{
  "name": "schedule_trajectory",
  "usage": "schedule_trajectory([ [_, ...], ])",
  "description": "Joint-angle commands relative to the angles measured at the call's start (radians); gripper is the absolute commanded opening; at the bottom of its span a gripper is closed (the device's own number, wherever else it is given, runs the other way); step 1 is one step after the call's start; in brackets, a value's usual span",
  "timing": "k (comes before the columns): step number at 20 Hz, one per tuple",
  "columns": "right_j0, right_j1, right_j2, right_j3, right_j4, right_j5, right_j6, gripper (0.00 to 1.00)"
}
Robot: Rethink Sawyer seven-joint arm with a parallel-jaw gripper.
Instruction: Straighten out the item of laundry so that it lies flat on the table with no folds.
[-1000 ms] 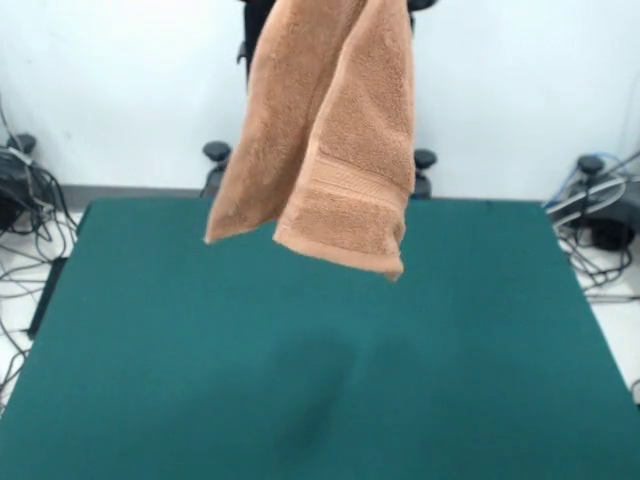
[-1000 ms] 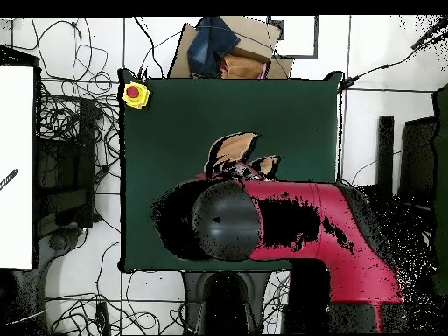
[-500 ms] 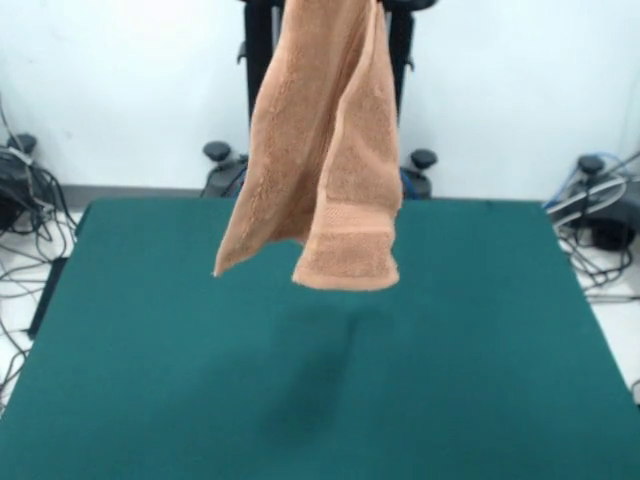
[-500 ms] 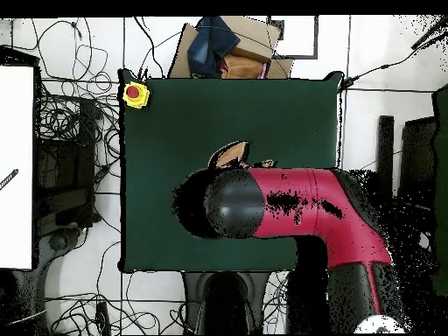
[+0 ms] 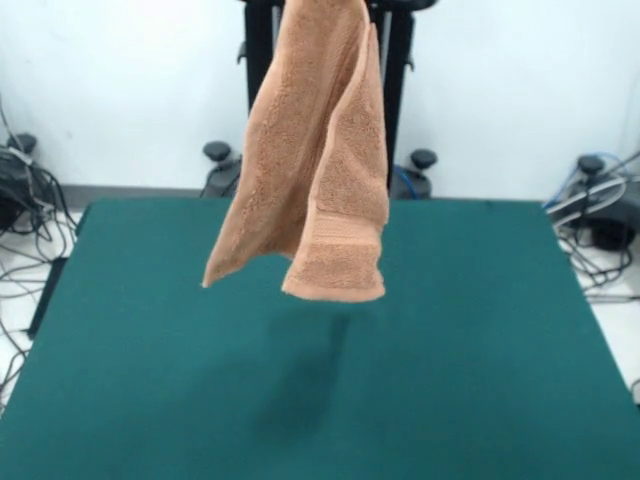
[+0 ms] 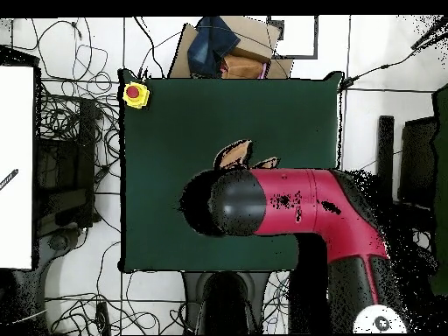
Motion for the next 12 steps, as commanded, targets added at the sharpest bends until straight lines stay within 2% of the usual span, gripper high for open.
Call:
schedule_trajectory([
  [1, -0.019, 0.032, -0.021, 0.075, -0.011, -0.044, 0.084, 0.00],
  [8, -0.054, 0.082, -0.014, 0.064, -0.057, -0.086, 0.053, 0.00],
  [12, -0.069, 0.084, -0.003, 0.059, -0.047, -0.072, 0.041, 0.00],
])
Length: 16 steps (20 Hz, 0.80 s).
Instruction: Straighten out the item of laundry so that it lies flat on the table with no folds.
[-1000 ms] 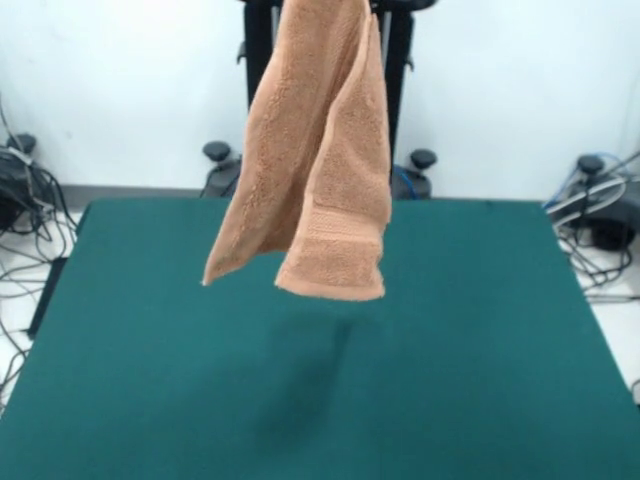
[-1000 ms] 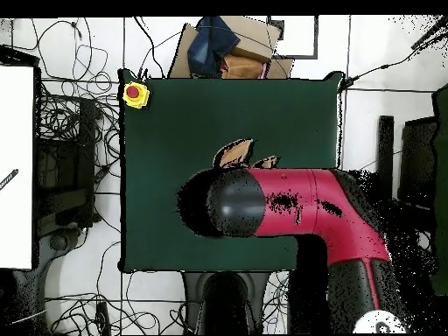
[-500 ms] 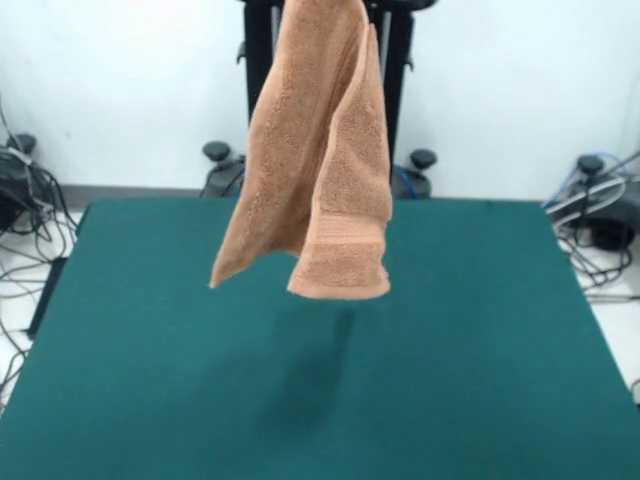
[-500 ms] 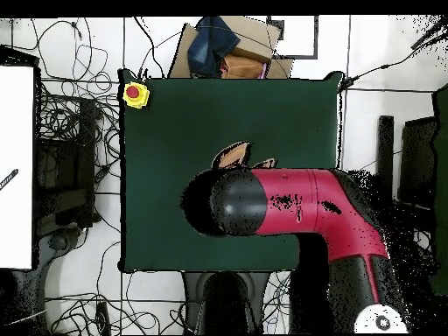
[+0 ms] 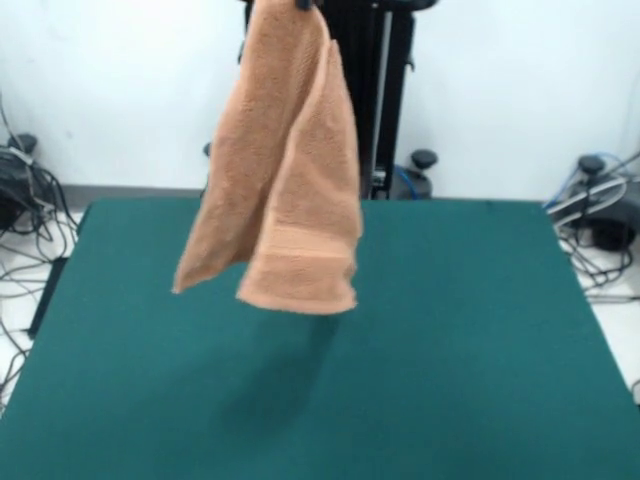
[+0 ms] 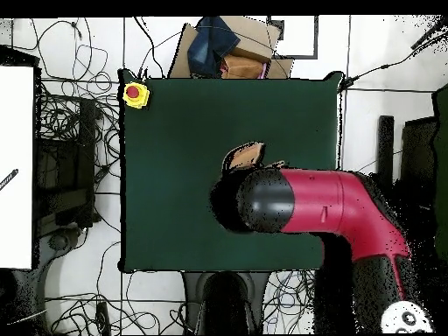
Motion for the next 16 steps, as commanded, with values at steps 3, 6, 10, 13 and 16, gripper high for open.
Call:
schedule_trajectory([
  [3, -0.032, 0.028, 0.007, 0.056, -0.026, -0.013, 0.007, 0.00],
  [6, -0.063, 0.026, 0.014, 0.052, -0.021, -0.023, -0.018, 0.00],
  [10, -0.084, 0.031, 0.016, 0.043, -0.046, -0.095, -0.004, 0.00],
  [13, -0.081, -0.019, 0.014, 0.013, -0.044, -0.090, 0.012, 0.00],
  [16, -0.077, -0.055, 0.016, -0.013, -0.034, -0.083, 0.025, 0.00],
])
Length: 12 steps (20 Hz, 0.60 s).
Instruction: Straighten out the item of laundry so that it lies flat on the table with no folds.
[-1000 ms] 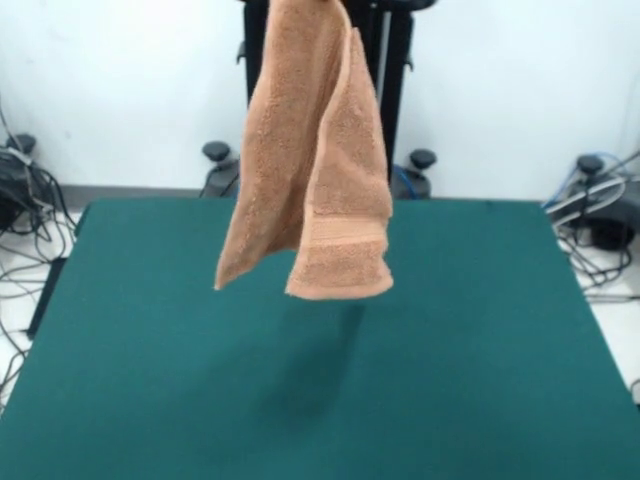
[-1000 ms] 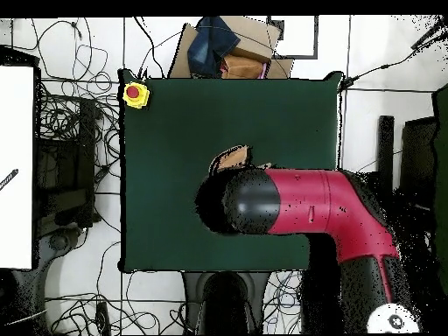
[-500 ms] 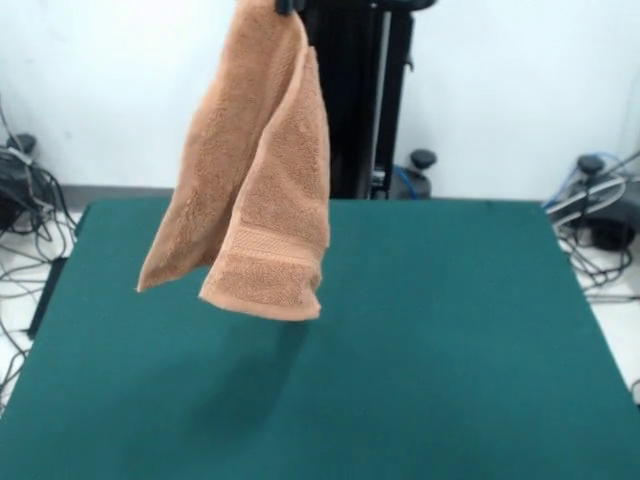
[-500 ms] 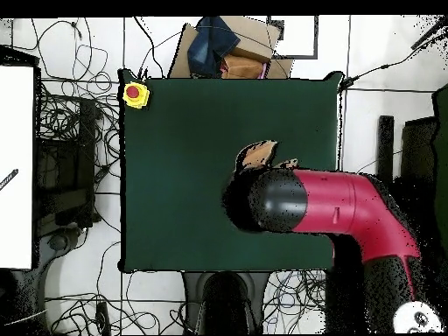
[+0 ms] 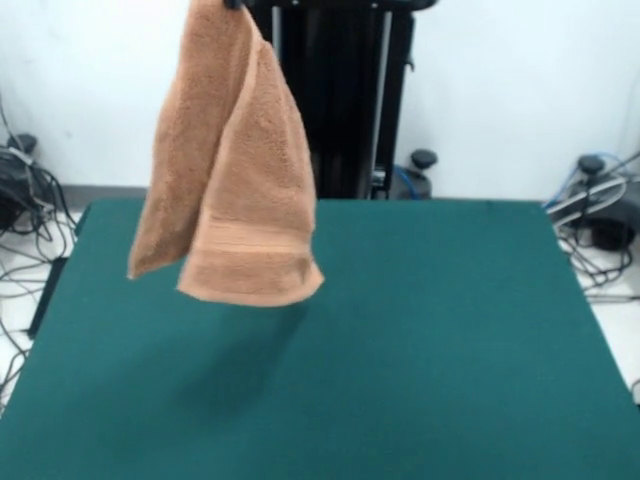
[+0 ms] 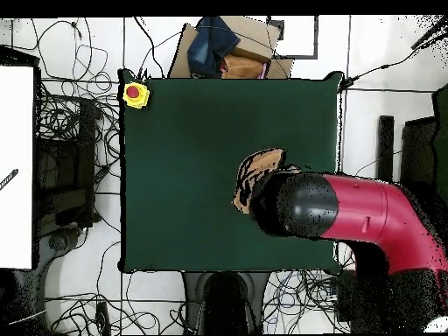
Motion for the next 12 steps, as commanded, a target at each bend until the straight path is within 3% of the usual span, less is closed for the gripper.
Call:
schedule_trajectory([
  [1, 0.009, -0.054, 0.017, -0.009, -0.023, -0.063, 0.032, 0.00],
  [12, 0.042, -0.126, -0.028, -0.067, -0.110, -0.181, 0.108, 0.00],
])
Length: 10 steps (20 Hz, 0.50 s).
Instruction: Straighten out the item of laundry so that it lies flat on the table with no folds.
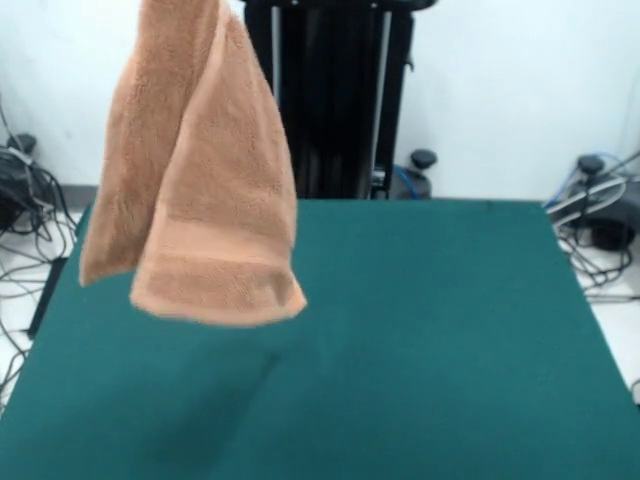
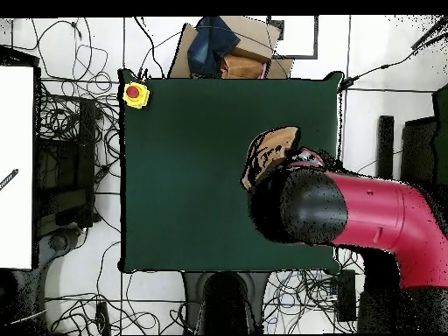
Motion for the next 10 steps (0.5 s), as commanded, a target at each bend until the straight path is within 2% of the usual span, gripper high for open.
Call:
schedule_trajectory([
  [1, 0.044, -0.069, -0.033, -0.026, -0.110, -0.099, 0.117, 0.00],
  [7, 0.036, -0.115, -0.052, 0.007, -0.149, -0.200, 0.119, 0.00],
  [10, 0.048, -0.113, -0.058, -0.016, -0.184, -0.218, 0.142, 0.00],
])
